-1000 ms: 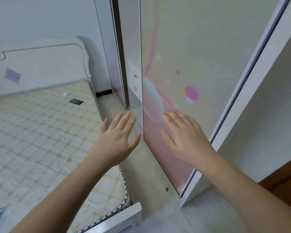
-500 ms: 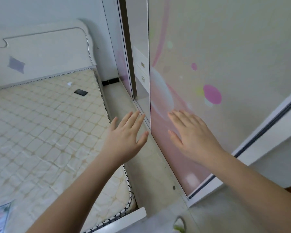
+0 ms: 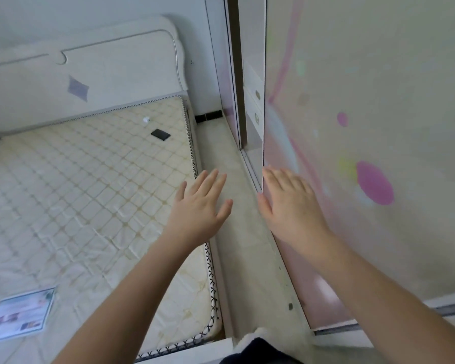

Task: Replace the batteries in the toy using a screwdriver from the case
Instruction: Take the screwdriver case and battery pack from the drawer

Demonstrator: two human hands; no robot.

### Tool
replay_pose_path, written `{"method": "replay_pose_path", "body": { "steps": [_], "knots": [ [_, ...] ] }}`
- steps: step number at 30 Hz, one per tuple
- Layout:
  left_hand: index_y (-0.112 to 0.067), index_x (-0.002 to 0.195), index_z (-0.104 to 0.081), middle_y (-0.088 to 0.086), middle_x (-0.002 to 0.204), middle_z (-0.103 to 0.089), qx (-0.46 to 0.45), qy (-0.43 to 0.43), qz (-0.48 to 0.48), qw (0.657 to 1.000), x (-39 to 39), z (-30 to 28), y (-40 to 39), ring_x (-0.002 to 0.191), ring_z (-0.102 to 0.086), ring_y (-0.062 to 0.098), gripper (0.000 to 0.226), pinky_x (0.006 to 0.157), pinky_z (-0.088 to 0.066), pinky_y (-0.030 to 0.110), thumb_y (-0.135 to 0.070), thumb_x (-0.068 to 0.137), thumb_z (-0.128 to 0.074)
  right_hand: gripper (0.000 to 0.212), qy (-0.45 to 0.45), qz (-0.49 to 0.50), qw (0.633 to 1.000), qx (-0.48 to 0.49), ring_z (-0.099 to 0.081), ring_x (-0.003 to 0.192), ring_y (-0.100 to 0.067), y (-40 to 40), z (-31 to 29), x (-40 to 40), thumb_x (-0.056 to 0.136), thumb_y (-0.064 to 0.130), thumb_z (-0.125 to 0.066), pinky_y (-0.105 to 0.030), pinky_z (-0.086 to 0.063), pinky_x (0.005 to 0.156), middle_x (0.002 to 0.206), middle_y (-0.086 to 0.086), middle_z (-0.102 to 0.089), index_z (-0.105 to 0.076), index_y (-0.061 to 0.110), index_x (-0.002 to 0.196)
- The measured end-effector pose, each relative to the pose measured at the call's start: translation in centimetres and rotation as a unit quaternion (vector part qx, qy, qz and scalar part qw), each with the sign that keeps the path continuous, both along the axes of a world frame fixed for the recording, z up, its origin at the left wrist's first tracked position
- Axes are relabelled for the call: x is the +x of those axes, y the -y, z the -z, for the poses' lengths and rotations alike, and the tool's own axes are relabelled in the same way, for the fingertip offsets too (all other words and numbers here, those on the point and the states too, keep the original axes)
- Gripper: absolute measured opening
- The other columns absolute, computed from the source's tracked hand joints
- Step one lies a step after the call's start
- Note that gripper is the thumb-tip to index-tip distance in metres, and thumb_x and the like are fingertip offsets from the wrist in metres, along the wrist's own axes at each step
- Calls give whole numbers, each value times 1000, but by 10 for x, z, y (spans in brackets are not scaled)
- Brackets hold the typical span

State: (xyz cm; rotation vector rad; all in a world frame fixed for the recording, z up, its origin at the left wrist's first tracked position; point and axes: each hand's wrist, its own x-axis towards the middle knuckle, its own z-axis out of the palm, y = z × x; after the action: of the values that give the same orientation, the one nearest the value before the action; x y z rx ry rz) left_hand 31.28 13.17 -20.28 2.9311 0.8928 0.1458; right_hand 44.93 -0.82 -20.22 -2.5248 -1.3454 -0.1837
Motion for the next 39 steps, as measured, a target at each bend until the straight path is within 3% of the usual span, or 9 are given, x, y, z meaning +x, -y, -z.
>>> {"method": "replay_pose_path", "body": {
  "steps": [7, 9, 19, 24, 27, 29, 33, 39],
  "knots": [
    [-36, 154, -9, -13, 162, -8, 1, -4, -17, 1000, 42, -1, -48, 150, -1, 11, 61, 121, -4, 45, -57, 97, -17, 59, -31, -22, 999, 19, -36, 137, -28, -68, 7, 31, 95, 43, -28, -43, -30, 110, 147, -3, -43, -38, 11, 143],
    [-36, 154, -9, -12, 162, -6, 4, -8, -13, 1000, 57, 0, -67, 150, 0, 11, 58, 121, -4, 45, -52, 100, -22, 64, -30, -24, 999, 5, -32, 140, -25, -88, 11, 44, 92, 46, -20, -41, -27, 112, 150, -1, -39, -34, 13, 146],
    [-36, 154, -8, -12, 162, -10, 19, 36, -45, 998, 116, 8, -221, 150, -4, 13, 73, 121, -7, 46, -60, 85, -1, 59, -6, -74, 997, -37, -17, 146, -18, -245, 6, 123, 98, 42, -26, -35, -14, 117, 157, 3, -26, -23, 17, 151],
    [-35, 154, -9, -10, 162, -7, 8, 35, -54, 998, 134, 1, -289, 150, -1, 14, 76, 120, -5, 47, -61, 83, 3, 66, 4, -75, 996, -47, -21, 145, -20, -309, 8, 147, 93, 46, -15, -38, -19, 118, 155, 2, -30, -27, 16, 150],
    [-34, 154, -8, -8, 163, -2, -8, 4, -53, 999, 146, 3, -317, 150, 2, 15, 66, 121, -4, 46, -60, 94, -10, 69, 18, -80, 995, -53, -25, 144, -22, -336, 11, 160, 91, 47, -11, -39, -23, 117, 153, 0, -33, -30, 15, 149],
    [-34, 154, -8, -7, 163, -1, -20, -17, -47, 999, 155, 7, -335, 150, 2, 16, 65, 121, -4, 45, -61, 95, -14, 66, 41, -85, 994, -53, -32, 141, -23, -356, 13, 170, 92, 44, -18, -40, -26, 115, 150, -3, -40, -37, 12, 146],
    [-35, 154, -11, -9, 163, -6, 6, -3, -56, 998, 180, 10, -377, 150, -2, 14, 79, 120, -4, 41, -65, 81, 4, 59, 48, -96, 994, -32, -43, 134, -25, -403, 19, 199, 92, 39, -30, -41, -32, 110, 142, -6, -50, -48, 9, 140],
    [-33, 154, -9, -8, 163, -5, 14, -12, -59, 998, 239, 3, -452, 150, -1, 14, 81, 120, -3, 39, -65, 80, 4, 59, 32, -97, 995, -6, -46, 131, -26, -484, 25, 254, 91, 39, -31, -42, -35, 107, 139, -8, -53, -50, 8, 137]
  ]
}}
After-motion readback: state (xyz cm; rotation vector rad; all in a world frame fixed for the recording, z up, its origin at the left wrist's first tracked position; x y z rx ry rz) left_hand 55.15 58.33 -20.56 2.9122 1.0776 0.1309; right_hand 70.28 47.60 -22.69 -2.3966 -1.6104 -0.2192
